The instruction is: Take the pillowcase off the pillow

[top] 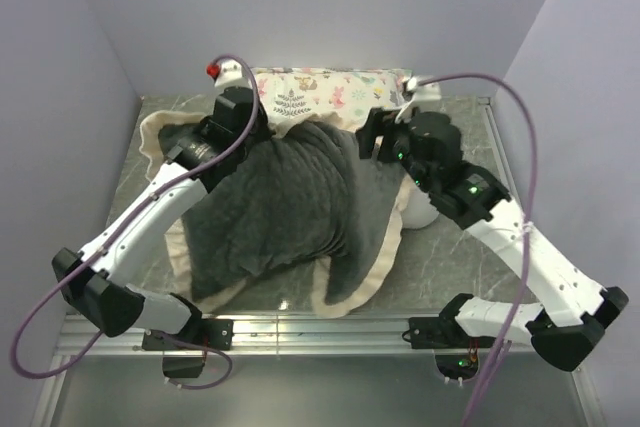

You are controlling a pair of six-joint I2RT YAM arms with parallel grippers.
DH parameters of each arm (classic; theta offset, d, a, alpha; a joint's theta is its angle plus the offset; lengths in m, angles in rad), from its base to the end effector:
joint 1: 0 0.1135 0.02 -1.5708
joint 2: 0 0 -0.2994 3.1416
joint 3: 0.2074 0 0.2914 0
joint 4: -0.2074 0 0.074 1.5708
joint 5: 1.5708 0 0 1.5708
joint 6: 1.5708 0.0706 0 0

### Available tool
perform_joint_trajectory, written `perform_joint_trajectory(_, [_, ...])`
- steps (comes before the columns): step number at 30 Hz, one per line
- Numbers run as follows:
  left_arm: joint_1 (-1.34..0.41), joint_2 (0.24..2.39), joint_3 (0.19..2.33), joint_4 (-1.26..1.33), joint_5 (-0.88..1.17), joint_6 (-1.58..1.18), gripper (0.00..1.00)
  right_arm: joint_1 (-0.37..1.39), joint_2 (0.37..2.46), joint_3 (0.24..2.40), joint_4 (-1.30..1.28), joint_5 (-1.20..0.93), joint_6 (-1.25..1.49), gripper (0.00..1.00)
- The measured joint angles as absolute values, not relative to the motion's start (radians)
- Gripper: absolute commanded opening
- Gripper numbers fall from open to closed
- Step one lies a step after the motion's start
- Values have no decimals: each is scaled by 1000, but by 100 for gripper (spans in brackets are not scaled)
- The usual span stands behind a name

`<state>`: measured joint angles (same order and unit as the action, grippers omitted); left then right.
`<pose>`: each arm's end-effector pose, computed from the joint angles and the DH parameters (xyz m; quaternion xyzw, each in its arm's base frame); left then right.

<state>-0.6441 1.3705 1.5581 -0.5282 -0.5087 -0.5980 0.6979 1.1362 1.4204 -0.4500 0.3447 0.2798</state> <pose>0.3063 -0.1870 0.4737 -0.1269 0.7936 -0.1578 0.5738 0.2370 0.1677 0.4994 -0.0476 0.7585 0.1834 0.6235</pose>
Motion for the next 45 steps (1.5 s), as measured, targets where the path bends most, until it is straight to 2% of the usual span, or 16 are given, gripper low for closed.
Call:
perform_joint_trajectory(5, [-477,1408,1301,-440,-352,-633,1,693,1175,1187,-419,297,317,80])
perform_joint_trajectory(10, [-408,1526,1300,-385,-273,-634,3,674,1246,1084,-374,227,353,80])
perform_joint_trajectory(13, [-409,1568,1370,-392,-236,-613,35,671,1246,1058,-347,195,370,80])
perform_joint_trajectory(14, [-410,1576,1397,-393,-221,-607,59,671,1243,1057,-340,190,374,81])
perform_joint_trajectory(16, [-416,1581,1443,-391,-198,-606,71,671,1234,1054,-318,189,379,81])
perform_joint_trajectory(17, [-421,1576,1460,-389,-193,-609,99,670,1229,1050,-308,189,382,79])
perform_joint_trajectory(18, [-429,1568,1471,-381,-187,-603,99,670,1222,1043,-295,184,385,77])
perform_joint_trajectory(22, [-511,1510,1473,-376,-186,-633,99,669,1215,1027,-261,141,403,47])
perform_joint_trajectory(23, [-540,1498,1471,-368,-184,-641,99,669,1215,1027,-261,136,408,47])
perform_joint_trajectory(29, [-715,1485,1397,-283,-173,-719,99,639,1179,1029,-299,202,428,76])
perform_joint_trajectory(34, [-786,1641,1419,-275,-194,-744,99,487,1087,1040,-337,241,426,82])
perform_joint_trajectory(36, [-805,1708,1436,-278,-219,-747,71,426,1082,1056,-337,249,426,84])
perform_joint_trajectory(37, [-810,1728,1444,-282,-233,-747,48,396,1090,1059,-334,245,426,84])
perform_joint_trajectory(38, [-813,1743,1455,-290,-246,-750,5,376,1100,1060,-332,243,426,84])
perform_joint_trajectory(39, [-813,1752,1468,-307,-263,-750,0,356,1116,1060,-328,232,427,84])
perform_joint_trajectory(45, [-794,1701,1474,-376,-338,-738,0,287,1238,1031,-302,131,435,86])
